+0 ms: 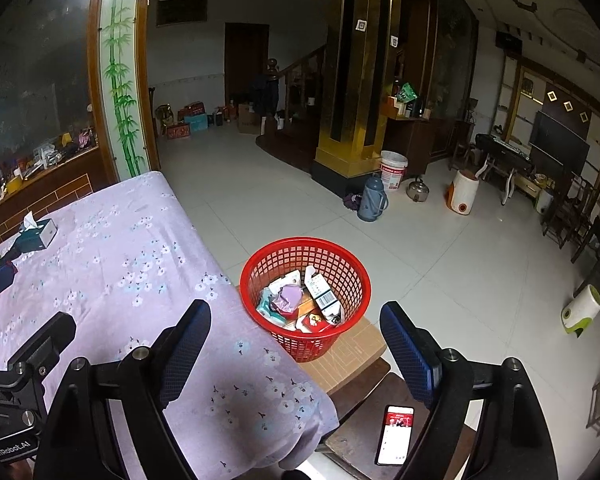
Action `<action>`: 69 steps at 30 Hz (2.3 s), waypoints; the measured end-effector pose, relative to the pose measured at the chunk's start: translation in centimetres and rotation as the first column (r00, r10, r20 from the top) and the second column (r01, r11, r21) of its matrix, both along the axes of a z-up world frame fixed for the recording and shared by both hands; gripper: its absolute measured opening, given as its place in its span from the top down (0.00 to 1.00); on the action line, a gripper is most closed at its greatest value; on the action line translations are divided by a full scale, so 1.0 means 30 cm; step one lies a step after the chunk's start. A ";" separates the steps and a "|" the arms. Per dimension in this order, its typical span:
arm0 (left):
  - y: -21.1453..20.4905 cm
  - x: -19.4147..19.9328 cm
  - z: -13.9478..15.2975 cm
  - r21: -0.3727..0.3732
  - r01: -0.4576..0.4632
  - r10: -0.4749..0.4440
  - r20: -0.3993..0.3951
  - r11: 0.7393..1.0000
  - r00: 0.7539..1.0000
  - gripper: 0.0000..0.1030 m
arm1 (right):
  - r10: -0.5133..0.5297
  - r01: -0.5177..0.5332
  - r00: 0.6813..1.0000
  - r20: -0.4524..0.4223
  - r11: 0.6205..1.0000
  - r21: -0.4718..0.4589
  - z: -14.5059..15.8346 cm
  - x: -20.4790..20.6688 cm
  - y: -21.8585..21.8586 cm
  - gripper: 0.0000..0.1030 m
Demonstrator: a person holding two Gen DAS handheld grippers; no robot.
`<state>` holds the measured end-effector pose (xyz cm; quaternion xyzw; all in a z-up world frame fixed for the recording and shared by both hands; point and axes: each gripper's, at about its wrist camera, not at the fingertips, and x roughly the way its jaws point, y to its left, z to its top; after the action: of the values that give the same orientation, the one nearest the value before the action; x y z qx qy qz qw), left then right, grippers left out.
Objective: Collect trash
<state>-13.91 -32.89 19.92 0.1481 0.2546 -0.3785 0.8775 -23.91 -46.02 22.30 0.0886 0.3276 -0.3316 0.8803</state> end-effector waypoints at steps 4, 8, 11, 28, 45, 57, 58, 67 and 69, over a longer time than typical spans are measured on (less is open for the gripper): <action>0.007 -0.014 -0.003 0.003 -0.008 0.008 0.006 1.000 1.000 0.04 | 0.010 -0.010 1.000 0.002 1.000 0.003 0.002 0.003 0.001 0.13; 0.008 -0.032 0.001 -0.006 -0.016 0.016 0.017 1.000 1.000 0.04 | 0.022 -0.022 1.000 -0.002 1.000 0.004 0.003 0.006 -0.006 0.13; 0.004 -0.036 -0.001 0.000 -0.026 0.026 0.015 1.000 1.000 0.04 | 0.028 -0.028 1.000 -0.003 1.000 0.010 0.001 0.009 -0.015 0.13; 0.017 -0.031 -0.008 0.014 -0.082 0.082 0.025 0.997 0.996 0.04 | 0.047 -0.047 0.999 -0.007 0.999 0.022 -0.016 0.015 -0.029 0.13; 0.021 -0.030 -0.024 0.009 -0.082 0.082 0.010 0.997 0.997 0.04 | 0.052 -0.051 0.998 -0.018 0.998 0.026 -0.039 0.022 -0.025 0.13; 0.066 -0.013 -0.041 -0.001 -0.115 0.115 -0.017 0.993 0.993 0.04 | 0.102 -0.100 0.994 -0.046 0.994 0.034 -0.069 0.074 0.014 0.13; 0.075 -0.007 -0.046 -0.001 -0.121 0.121 -0.029 0.993 0.992 0.04 | 0.111 -0.109 0.992 -0.053 0.993 0.037 -0.076 0.082 0.021 0.13; 0.291 0.091 -0.160 0.031 -0.320 0.321 -0.133 0.947 0.938 0.04 | 0.282 -0.263 0.949 -0.140 0.955 0.139 -0.221 0.258 0.149 0.13; 0.378 0.123 -0.215 0.069 -0.397 0.403 -0.140 0.915 0.905 0.04 | 0.356 -0.327 0.920 -0.167 0.928 0.178 -0.286 0.320 0.216 0.13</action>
<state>-10.23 -21.56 13.46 0.0806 0.3529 -0.1958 0.9114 -14.31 -39.56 13.72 0.0614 0.4465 -0.1547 0.8792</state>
